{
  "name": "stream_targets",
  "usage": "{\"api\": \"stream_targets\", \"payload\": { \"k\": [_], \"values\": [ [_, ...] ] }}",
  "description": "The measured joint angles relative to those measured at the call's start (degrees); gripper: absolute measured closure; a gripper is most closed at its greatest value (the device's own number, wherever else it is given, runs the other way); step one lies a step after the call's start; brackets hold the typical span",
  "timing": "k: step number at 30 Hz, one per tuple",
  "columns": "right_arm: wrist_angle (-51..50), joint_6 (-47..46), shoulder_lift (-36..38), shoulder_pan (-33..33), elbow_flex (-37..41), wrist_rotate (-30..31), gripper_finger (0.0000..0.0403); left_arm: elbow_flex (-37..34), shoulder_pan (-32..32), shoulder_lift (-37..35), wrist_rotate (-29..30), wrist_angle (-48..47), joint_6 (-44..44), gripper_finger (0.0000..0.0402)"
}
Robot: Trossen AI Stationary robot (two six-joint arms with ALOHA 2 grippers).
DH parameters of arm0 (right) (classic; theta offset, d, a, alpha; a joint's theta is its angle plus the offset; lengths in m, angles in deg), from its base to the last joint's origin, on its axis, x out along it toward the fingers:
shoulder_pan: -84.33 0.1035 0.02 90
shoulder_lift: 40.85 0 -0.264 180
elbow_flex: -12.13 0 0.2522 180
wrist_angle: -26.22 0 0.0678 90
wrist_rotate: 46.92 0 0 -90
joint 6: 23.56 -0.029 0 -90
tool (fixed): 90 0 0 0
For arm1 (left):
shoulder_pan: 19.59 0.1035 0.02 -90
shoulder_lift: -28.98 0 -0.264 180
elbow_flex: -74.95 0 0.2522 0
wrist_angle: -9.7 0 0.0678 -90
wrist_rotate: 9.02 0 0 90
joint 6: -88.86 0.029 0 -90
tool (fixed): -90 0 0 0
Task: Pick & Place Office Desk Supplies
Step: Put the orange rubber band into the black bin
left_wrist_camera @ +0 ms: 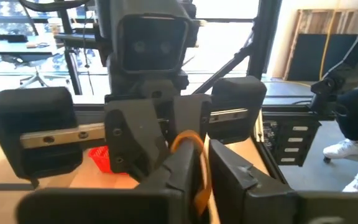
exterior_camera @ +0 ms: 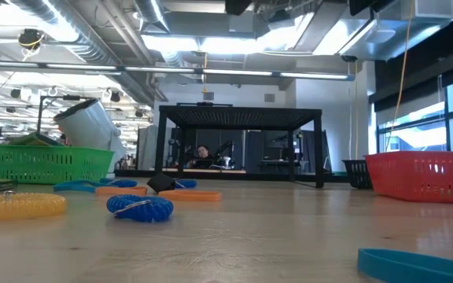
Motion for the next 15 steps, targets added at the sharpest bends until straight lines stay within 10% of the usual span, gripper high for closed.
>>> {"api": "stream_targets", "payload": {
  "k": [15],
  "values": [
    [-29.8,-12.9,9.3,-5.3,0.0,10.3,0.0400,0.0,-0.6,0.0,7.7,-6.9,-3.5,0.0244]
  ]
}}
